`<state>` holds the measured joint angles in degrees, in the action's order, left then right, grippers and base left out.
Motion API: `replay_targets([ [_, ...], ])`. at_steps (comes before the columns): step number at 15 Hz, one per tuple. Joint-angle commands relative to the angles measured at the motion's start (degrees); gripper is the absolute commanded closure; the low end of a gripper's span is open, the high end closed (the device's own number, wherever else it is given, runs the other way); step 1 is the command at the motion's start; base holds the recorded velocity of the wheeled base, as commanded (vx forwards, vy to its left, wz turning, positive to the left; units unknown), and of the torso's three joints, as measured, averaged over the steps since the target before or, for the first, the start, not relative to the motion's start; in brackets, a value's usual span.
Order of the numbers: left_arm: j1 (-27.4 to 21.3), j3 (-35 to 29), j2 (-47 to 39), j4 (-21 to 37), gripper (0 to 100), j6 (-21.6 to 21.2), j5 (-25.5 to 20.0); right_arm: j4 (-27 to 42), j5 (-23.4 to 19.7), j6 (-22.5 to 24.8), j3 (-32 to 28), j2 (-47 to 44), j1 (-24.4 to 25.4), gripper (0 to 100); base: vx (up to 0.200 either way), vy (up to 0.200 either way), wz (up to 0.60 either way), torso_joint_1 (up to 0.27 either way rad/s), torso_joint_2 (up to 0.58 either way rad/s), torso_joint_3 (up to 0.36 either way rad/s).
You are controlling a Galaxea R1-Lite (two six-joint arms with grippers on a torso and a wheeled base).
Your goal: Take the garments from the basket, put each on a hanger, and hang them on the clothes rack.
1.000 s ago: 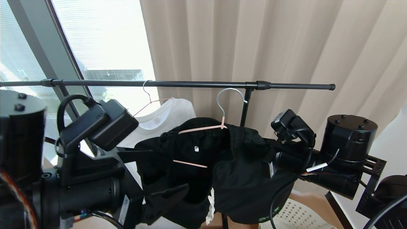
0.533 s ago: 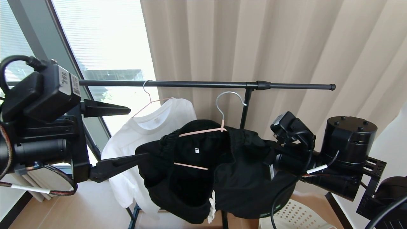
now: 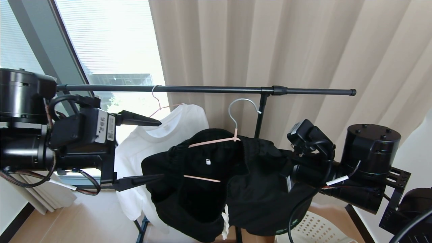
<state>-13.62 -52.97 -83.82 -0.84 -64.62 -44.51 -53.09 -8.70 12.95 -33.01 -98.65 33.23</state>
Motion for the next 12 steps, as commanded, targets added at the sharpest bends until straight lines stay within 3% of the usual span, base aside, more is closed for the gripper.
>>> replay_targets([
  [1, -0.62, -0.65, -5.21, -0.04, 0, -1.03, 1.18, 0.00, -0.26, 0.06, 0.23, 0.12, -0.01, 100, 0.000, 0.000, 0.00, 0.000, 0.00, 0.000],
  [3, -1.59, -0.65, -6.88, -0.04, 0, -1.03, 2.32, 0.00, -0.79, 0.06, 0.40, 0.47, -0.01, 100, 0.000, 0.000, 0.00, 0.000, 0.00, 0.000],
  [5, -2.64, -0.65, -7.58, -0.04, 0, -1.03, 7.15, 0.00, -2.02, 0.06, 0.49, 0.82, -0.01, 100, 0.000, 0.000, 0.00, 0.000, 0.00, 0.000],
  [10, -3.43, -1.44, -9.52, -0.13, 0, -0.68, 9.62, 0.00, -2.90, 0.06, 0.93, 1.09, -0.01, 100, 0.000, 0.000, 0.00, 0.000, 0.00, 0.000],
  [12, -4.49, -2.93, -10.22, -0.21, 0, 2.92, 9.88, -0.08, -4.48, 0.50, 1.46, 1.70, -0.01, 100, 0.000, 0.000, 0.00, 0.000, 0.00, 0.000],
])
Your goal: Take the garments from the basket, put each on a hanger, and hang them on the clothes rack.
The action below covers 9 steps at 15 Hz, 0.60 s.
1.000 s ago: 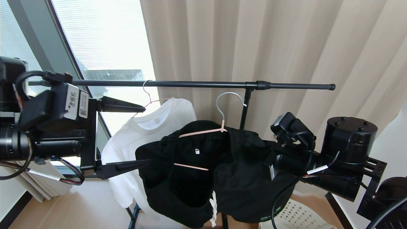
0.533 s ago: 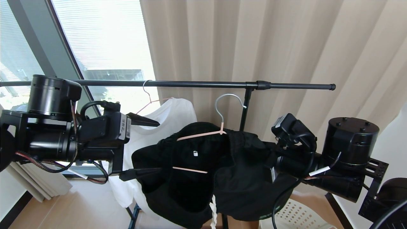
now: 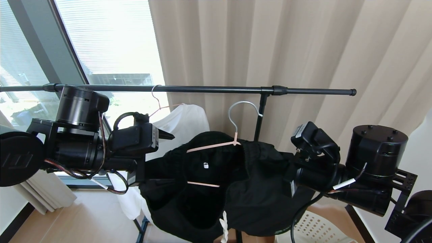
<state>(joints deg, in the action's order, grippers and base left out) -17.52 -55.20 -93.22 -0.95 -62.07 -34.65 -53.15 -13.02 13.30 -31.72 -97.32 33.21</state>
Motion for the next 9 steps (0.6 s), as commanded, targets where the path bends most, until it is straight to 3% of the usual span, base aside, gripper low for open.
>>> replay_targets([
  [1, -1.20, -1.23, -0.91, -0.10, 0, 2.05, 0.02, -0.02, -0.60, 0.15, 0.61, 0.81, 0.02, 100, 0.000, 0.000, 0.00, 0.000, 0.00, 0.000],
  [6, -2.17, -2.37, -1.44, -0.28, 0, 3.80, -0.07, -0.11, -2.36, 1.29, 1.49, 1.43, 0.10, 100, 0.000, 0.000, 0.00, 0.000, 0.00, 0.000],
  [9, -3.49, -2.98, -1.70, -0.10, 0, 4.42, -0.25, -4.77, -2.62, 2.08, 2.89, 0.46, 0.28, 100, 0.000, 0.000, 0.00, 0.000, 0.00, 0.000],
])
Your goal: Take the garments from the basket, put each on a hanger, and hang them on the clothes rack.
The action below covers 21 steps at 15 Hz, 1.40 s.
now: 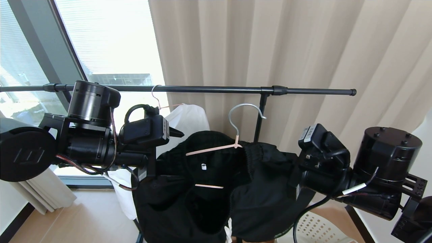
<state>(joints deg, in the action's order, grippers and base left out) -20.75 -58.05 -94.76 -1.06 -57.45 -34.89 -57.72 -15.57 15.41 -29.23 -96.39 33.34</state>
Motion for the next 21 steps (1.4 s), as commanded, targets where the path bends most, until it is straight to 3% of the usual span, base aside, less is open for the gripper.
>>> replay_targets([
  [1, -1.49, -0.13, -0.25, 0.01, 0, 1.64, 0.00, -2.13, -0.43, 0.06, 1.02, -1.08, 0.15, 100, 0.000, 0.000, 0.00, 0.000, 0.00, 0.000],
  [6, -3.60, 0.13, -1.13, 0.01, 0, 4.46, -0.18, -2.75, -0.87, 0.06, 1.28, -0.90, 0.32, 100, 0.000, 0.000, 0.00, 0.000, 0.00, 0.000],
  [15, -4.65, 1.27, -1.57, 0.01, 0, 4.46, -0.27, -2.83, -2.27, 1.73, 2.43, 0.94, 2.43, 100, 0.000, 0.000, 0.00, 0.000, 0.00, 0.000],
  [16, -4.74, 1.27, -1.57, 0.01, 100, 4.46, -0.27, -2.83, -2.27, 1.73, 2.43, 0.94, 2.43, 100, 0.000, 0.000, 0.00, 0.000, 0.00, 0.000],
  [21, -5.79, 2.50, -0.96, 0.01, 100, 4.28, -0.27, -6.09, -2.10, 1.64, 2.43, 0.33, 2.96, 100, 0.000, 0.000, 0.00, 0.000, 0.00, 0.000],
])
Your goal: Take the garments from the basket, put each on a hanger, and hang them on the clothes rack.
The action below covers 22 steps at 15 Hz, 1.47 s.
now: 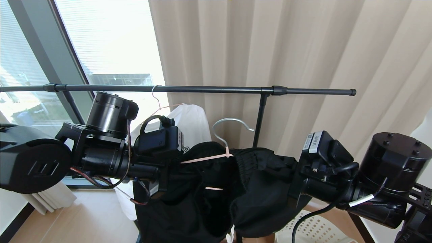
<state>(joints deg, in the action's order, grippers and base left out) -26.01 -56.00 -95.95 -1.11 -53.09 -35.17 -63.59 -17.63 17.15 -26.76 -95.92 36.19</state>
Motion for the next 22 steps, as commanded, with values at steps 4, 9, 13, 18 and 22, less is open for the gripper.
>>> replay_targets([
  [4, -0.62, 0.81, 1.38, -0.12, 100, -0.08, 0.01, 0.39, 1.10, -0.19, -1.54, -0.32, 0.10, 100, 0.000, 0.000, 0.00, 0.000, 0.00, 0.000],
  [9, -0.26, 0.72, 2.35, -0.30, 100, 0.18, 0.10, 2.85, 3.21, -0.10, -1.63, -0.24, 0.02, 0, 0.000, 0.000, 0.00, 0.000, 0.00, 0.000],
  [13, 0.00, 0.63, 2.70, -0.47, 100, 0.27, 0.37, 2.77, 2.95, -0.01, -1.10, 0.47, -2.44, 0, 0.000, 0.000, 0.00, 0.000, 0.00, 0.000],
  [18, 2.20, 0.81, 3.49, -0.47, 100, 0.53, 0.37, 2.77, 2.86, 0.25, -0.40, 0.91, -3.76, 0, 0.000, 0.000, 0.00, 0.000, 0.00, 0.000],
  [22, 4.22, 1.07, 5.07, -0.47, 100, 4.13, 0.45, 2.68, -1.09, 4.82, 1.97, 1.52, -4.90, 0, 0.000, 0.000, 0.00, 0.000, 0.00, 0.000],
])
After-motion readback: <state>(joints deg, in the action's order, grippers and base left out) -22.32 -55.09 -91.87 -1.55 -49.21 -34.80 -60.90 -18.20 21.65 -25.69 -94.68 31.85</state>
